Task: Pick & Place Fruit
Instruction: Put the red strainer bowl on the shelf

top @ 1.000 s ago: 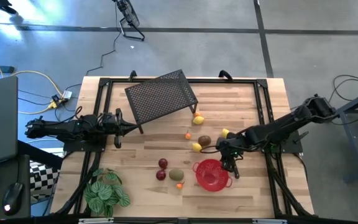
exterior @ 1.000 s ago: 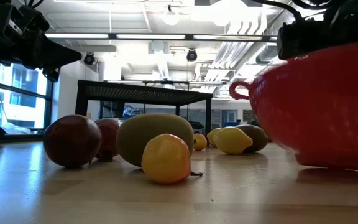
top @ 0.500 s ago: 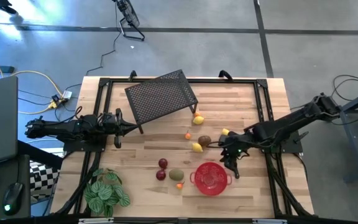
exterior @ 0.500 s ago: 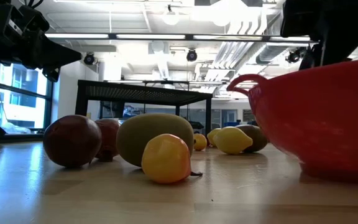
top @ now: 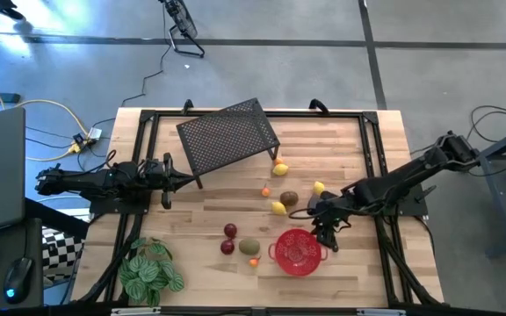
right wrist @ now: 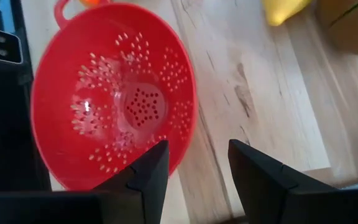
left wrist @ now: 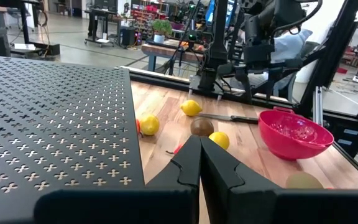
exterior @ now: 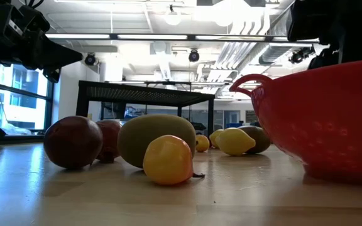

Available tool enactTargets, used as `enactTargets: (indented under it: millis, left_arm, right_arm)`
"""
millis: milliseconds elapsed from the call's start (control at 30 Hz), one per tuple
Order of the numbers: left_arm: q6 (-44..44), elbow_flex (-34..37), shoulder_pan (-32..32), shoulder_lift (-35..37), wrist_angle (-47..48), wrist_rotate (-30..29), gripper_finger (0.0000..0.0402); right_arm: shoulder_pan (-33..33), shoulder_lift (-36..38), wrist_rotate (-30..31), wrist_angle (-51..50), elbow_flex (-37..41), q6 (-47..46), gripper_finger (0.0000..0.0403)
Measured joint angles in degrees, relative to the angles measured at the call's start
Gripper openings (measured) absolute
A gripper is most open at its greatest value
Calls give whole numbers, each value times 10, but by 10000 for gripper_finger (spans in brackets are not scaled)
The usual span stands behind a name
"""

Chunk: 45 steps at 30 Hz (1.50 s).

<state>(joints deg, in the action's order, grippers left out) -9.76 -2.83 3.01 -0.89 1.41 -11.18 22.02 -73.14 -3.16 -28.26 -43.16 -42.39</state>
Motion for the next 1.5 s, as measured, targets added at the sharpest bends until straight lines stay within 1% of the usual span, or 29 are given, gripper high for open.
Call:
enactTargets:
  millis: [367,800,1100,1233,1500]
  left_arm:
    - [0,0,0,0,0,0,0]
    - [0,0,0,0,0,0,0]
    - [0,0,0,0,0,0,0]
    - [0,0,0,0,0,0,0]
    - [0,0,0,0,0,0,0]
  right_arm:
    - [13,-42,-3,17,0,0,160]
    - [22,-86,-29,40,0,-14,160]
    - [21,-89,-19,48,0,-14,159]
    - [21,-89,-19,48,0,-14,138]
    - [21,-89,-28,48,0,-11,52]
